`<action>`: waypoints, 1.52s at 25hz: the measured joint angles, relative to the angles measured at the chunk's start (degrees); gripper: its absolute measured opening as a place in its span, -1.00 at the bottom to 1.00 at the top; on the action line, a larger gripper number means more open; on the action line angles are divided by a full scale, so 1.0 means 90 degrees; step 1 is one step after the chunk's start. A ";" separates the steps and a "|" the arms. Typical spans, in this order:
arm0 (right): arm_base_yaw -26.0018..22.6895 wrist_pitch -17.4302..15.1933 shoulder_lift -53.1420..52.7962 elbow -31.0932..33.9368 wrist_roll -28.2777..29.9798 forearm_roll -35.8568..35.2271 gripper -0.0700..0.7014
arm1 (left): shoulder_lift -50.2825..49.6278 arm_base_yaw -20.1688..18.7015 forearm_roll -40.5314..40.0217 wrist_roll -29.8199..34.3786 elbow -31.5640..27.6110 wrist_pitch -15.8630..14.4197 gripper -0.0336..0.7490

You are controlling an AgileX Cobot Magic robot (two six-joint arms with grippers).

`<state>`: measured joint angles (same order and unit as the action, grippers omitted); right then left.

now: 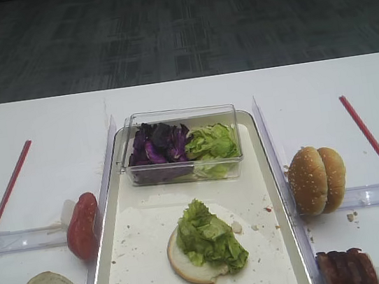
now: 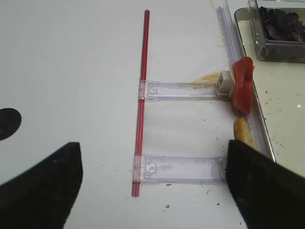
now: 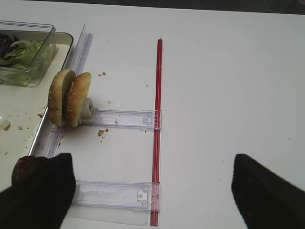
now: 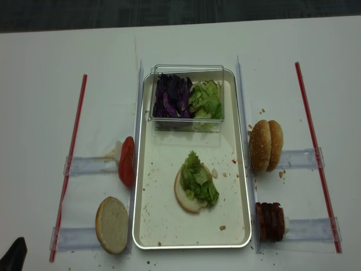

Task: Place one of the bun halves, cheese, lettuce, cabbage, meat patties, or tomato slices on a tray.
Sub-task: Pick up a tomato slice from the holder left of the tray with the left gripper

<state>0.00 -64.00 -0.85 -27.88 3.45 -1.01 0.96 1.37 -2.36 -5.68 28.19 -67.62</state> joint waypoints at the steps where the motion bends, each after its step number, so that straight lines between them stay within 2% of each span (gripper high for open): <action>1: 0.0000 0.0000 0.0000 0.0000 0.0000 0.0000 0.97 | 0.0000 0.0000 0.0000 0.0000 0.0000 0.0000 0.62; 38: 0.0000 0.0000 0.0000 0.0000 0.0000 0.0000 0.97 | -0.0164 0.0000 0.0000 -0.0011 0.0000 -0.0016 0.62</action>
<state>0.00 -64.00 -0.85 -27.88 3.45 -1.01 -0.51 1.37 -2.36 -5.77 28.19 -67.76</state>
